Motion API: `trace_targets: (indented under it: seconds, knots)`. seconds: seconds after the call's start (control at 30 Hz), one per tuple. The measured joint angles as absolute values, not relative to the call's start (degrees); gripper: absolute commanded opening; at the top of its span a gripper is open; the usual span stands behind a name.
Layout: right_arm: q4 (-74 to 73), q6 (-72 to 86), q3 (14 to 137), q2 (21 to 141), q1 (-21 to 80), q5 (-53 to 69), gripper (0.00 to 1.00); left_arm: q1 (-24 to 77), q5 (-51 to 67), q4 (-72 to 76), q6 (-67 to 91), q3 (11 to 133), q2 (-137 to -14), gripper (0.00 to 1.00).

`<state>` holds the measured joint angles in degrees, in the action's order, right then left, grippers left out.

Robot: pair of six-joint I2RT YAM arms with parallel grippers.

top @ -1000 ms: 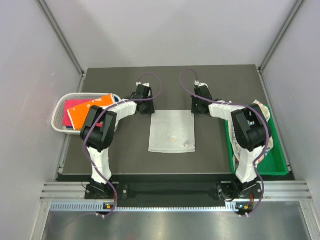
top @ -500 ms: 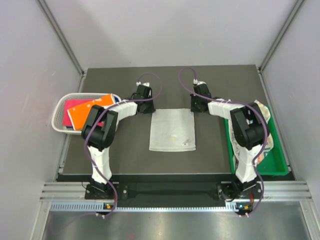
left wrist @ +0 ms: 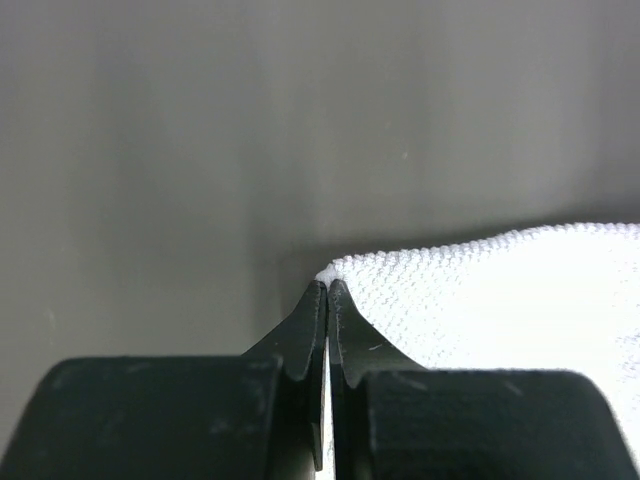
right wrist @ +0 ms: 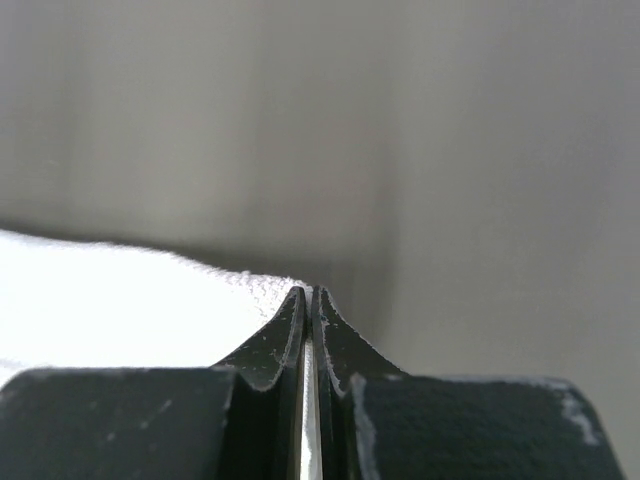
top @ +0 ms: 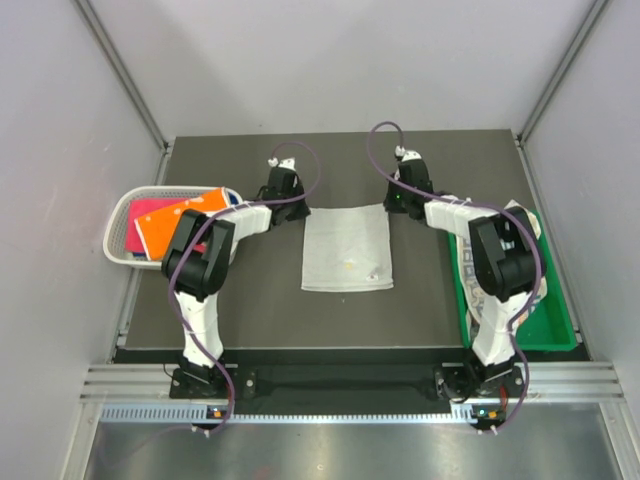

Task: Fold and stack the towels
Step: Fold the towel

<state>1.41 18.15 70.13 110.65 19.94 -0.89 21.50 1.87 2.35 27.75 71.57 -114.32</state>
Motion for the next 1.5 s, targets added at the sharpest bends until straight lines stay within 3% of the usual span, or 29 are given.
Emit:
trace_targets:
  seconds: [0.33, 0.9, 1.5]
  knots:
    - [6.35, 18.11, 65.17, 101.27, 19.94, -0.58, 0.01, 21.41, 2.76, 8.91, 27.51, 69.49, -110.48, 0.00]
    - [9.89, 21.58, 44.12, 83.70, 20.10, 2.87, 0.00, 23.35, 7.53, 16.27, 30.20, 43.44, -89.01, 0.00]
    - [9.93, 25.34, 32.23, 75.42, 23.46, 3.57, 0.00, 25.71, 9.39, 16.71, 30.76, 33.52, -83.31, 0.00]
